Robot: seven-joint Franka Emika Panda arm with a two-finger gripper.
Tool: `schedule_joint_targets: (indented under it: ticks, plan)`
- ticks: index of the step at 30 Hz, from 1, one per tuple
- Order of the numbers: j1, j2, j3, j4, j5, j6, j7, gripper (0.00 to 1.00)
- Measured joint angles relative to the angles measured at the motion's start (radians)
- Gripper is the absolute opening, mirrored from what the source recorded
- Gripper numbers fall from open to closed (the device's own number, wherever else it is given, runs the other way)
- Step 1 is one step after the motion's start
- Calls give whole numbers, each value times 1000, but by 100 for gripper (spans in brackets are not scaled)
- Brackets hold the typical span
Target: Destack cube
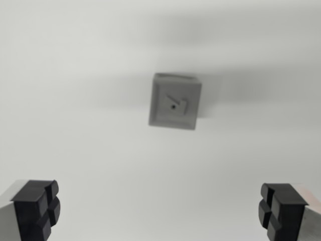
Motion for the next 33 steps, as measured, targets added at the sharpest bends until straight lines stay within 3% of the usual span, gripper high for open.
schedule_joint_targets:
  ticks: [18,33]
  plan:
    - [0,-92,-4,70,13,-162,-12,100]
    - [0,-115,-7,100,16,-216,-14,100]
